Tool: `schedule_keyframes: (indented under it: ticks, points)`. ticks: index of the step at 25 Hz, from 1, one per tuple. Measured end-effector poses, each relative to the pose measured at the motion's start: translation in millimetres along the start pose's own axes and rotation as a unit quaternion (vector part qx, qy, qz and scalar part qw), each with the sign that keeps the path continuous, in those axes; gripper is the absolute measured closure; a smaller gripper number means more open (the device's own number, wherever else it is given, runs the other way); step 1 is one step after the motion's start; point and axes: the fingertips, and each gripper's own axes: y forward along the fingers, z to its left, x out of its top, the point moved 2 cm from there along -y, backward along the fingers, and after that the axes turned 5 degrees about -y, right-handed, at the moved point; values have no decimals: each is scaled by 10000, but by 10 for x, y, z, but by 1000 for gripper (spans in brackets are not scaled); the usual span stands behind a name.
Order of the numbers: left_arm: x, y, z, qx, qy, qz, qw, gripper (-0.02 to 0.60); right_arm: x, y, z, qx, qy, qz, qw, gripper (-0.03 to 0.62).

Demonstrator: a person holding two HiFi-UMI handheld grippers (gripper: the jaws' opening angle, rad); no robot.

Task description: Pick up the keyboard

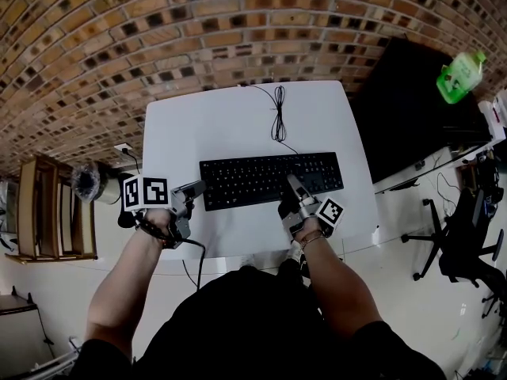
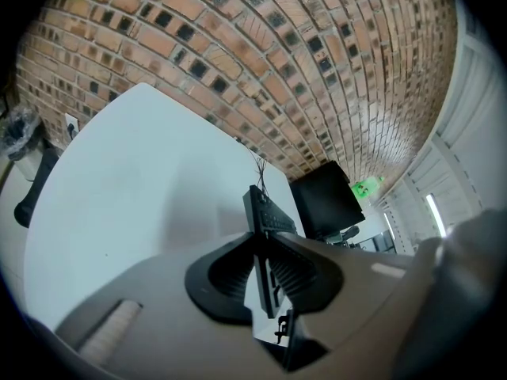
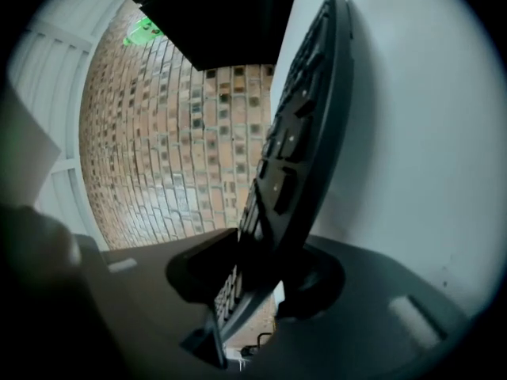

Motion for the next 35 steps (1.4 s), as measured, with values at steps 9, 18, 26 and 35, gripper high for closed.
schedule_keyframes:
  ticks: [9, 18, 26, 35]
  points:
    - [34, -1, -45, -141, -6, -81, 9999, 514, 25, 3, 59, 7, 207, -79, 9998, 499]
    - [76, -62, -87, -440, -163, -311, 9984, 511, 153, 45, 499, 422, 98, -290, 9986, 524]
    - [130, -215, -279, -914, -12, -656, 9936, 504, 264, 55, 1139, 827, -396, -374, 9951, 531]
    - [277, -750, -508, -754, 650, -1278, 9868, 472, 432, -45, 1963, 1285, -993, -498, 9855, 531]
